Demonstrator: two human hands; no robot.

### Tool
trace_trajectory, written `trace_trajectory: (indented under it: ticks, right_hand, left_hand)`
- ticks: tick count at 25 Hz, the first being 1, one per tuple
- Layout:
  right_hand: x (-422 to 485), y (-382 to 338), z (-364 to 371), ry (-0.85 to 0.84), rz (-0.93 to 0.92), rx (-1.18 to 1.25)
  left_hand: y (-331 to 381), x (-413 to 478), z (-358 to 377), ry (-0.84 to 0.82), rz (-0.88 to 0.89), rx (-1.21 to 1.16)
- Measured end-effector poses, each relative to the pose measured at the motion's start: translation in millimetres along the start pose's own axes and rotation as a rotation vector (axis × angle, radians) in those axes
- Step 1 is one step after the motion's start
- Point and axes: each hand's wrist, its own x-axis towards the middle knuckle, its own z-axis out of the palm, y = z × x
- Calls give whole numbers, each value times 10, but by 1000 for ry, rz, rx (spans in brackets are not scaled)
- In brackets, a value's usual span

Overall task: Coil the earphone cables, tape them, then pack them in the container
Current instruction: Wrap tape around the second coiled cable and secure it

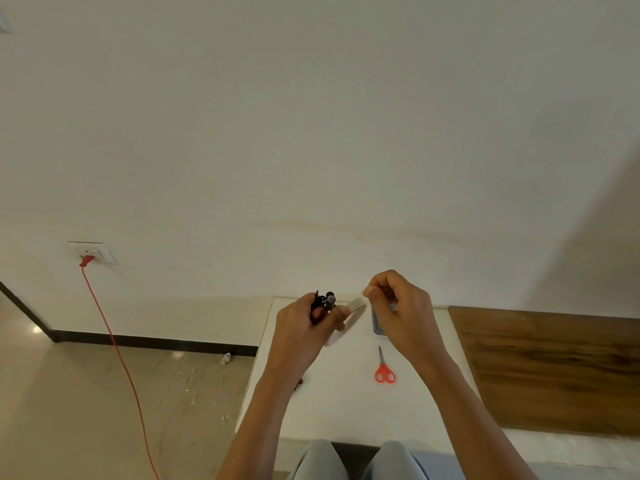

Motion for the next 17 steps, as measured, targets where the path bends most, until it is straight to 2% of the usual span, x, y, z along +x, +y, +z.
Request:
trace_trajectory:
  ticks: [2, 5, 15, 17]
  right_hand:
    - [66, 68, -6, 10, 92, 16]
    - [160, 136, -42, -43, 151, -18]
    - [104, 70, -106, -238, -7, -363]
    - [85, 62, -92, -267, -26, -355]
  left_hand:
    - [-75, -77, 25, -132, -45, -188]
    - [-214, -157, 82, -225, -128, -347]
    - [-412, -68, 203, -149, -134, -146]
    - [-441, -36, 247, -128, -144, -74]
